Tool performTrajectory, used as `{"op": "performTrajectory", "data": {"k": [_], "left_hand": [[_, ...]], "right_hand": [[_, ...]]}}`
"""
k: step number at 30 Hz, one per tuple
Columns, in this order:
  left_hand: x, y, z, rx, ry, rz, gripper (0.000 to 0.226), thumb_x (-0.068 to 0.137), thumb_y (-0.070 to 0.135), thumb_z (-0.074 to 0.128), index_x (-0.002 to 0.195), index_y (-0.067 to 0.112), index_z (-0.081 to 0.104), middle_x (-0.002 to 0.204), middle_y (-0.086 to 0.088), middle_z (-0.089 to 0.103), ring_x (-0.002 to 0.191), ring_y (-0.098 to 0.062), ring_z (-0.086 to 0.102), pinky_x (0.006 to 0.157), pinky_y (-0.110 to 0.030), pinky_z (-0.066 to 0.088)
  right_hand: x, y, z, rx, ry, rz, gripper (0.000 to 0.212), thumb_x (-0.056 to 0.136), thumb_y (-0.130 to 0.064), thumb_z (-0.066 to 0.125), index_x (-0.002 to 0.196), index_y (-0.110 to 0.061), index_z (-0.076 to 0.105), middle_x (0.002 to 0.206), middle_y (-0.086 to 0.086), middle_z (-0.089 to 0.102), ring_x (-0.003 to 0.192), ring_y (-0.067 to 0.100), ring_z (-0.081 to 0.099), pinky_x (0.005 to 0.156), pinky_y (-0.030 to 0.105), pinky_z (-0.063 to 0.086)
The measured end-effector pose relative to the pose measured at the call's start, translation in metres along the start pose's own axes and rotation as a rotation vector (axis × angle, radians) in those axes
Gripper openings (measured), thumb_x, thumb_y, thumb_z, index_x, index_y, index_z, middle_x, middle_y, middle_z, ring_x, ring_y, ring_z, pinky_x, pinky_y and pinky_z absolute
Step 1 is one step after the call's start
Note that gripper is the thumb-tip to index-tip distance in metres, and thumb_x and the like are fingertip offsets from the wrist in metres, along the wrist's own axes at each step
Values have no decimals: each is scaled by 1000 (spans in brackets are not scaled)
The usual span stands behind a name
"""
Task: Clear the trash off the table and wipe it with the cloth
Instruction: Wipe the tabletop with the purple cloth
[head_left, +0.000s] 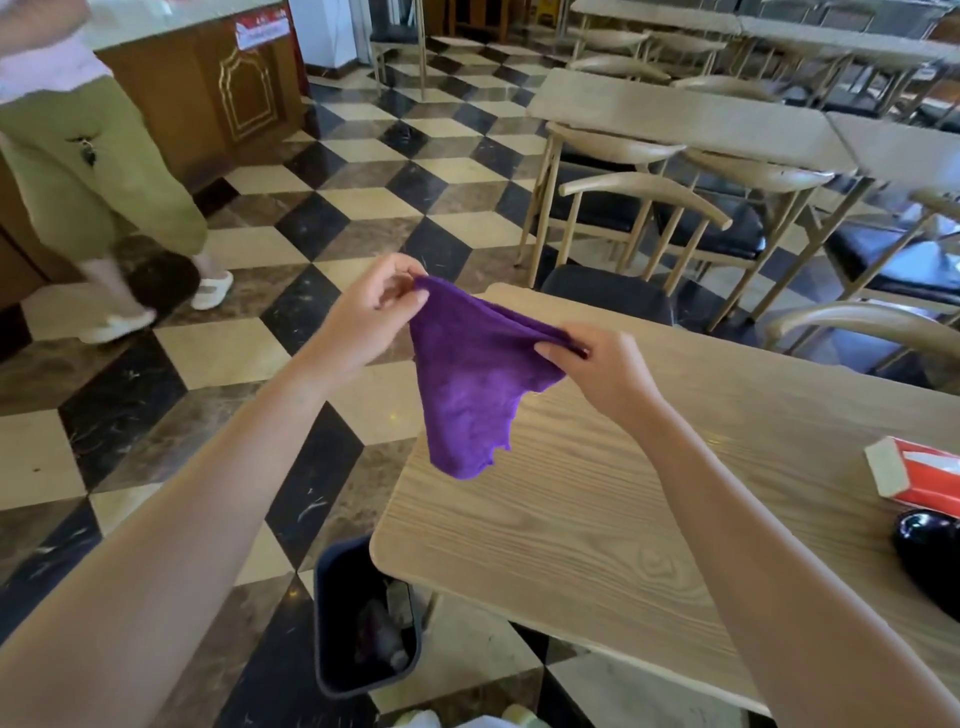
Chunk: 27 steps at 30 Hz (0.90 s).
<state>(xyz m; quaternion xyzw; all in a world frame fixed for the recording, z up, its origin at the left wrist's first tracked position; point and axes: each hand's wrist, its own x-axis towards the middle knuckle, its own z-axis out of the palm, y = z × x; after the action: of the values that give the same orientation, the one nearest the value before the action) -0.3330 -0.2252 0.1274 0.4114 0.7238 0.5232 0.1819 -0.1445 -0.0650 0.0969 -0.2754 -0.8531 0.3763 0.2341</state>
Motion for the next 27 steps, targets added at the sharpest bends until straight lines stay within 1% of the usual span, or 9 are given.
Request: {"op": "performTrajectory", "data": {"k": [4,8,9,14,16,18,20,23,27], "left_hand": [[-28,-2,-23,-114,-39,-41,18,89,11,55,99,26,59,94,12,65,87,8,61,80,-7,49],[-90,-44,-23,-143,-119,-221,22,87,4,57,98,21,64,89,5,69,83,2,65,76,-7,50],[-109,-58,-19,-146,-145,-288,23,87,1,57,97,20,65,89,2,69,81,1,65,73,-7,49],[-166,-115,2,-164,-227,-581,21,84,-7,58,97,8,65,95,-14,68,90,-23,63,69,-13,52],[-161,-126,8,-178,-188,-625,21,84,-10,57,101,0,63,89,-12,67,83,-21,64,64,-14,54],[-142,-132,13,-203,-146,-632,26,85,-10,54,110,-7,59,89,-12,66,72,-10,66,61,-15,55],[-118,-135,21,-220,-79,-654,31,86,-7,54,117,-5,56,100,-18,65,73,-11,65,63,-18,56],[-87,-139,33,-98,-32,-696,44,89,5,55,132,6,47,129,-16,57,104,-23,59,92,-36,50],[-78,-140,45,80,-164,-600,40,90,16,49,130,18,50,131,-4,58,113,-19,58,97,-35,47]], "right_hand": [[-19,-17,6,126,-64,-51,22,83,-22,67,64,-31,62,63,5,56,62,10,46,62,24,38],[-64,11,41,135,-344,48,6,80,-17,70,81,-12,71,79,20,65,75,34,58,70,42,46],[-80,22,52,115,-431,86,14,80,-20,70,87,-7,71,87,24,67,82,36,62,76,45,48],[-142,59,99,149,-732,380,19,77,-32,66,93,-21,70,85,-3,75,72,-2,58,73,23,45],[-136,67,110,132,-698,422,18,84,-26,65,95,-14,72,89,2,75,71,-7,57,74,20,44],[-117,72,114,95,-569,429,14,89,-21,62,95,-12,71,75,-11,69,58,-12,51,65,12,40],[-95,71,118,33,-398,444,13,89,-19,61,96,-12,69,70,-8,62,56,-3,48,57,14,35],[-74,70,120,8,-164,585,30,89,-19,57,118,-14,60,92,5,65,83,18,59,64,16,40],[-76,72,100,-120,-125,628,38,90,-17,50,128,-12,53,115,13,66,111,28,58,85,27,43]]}}
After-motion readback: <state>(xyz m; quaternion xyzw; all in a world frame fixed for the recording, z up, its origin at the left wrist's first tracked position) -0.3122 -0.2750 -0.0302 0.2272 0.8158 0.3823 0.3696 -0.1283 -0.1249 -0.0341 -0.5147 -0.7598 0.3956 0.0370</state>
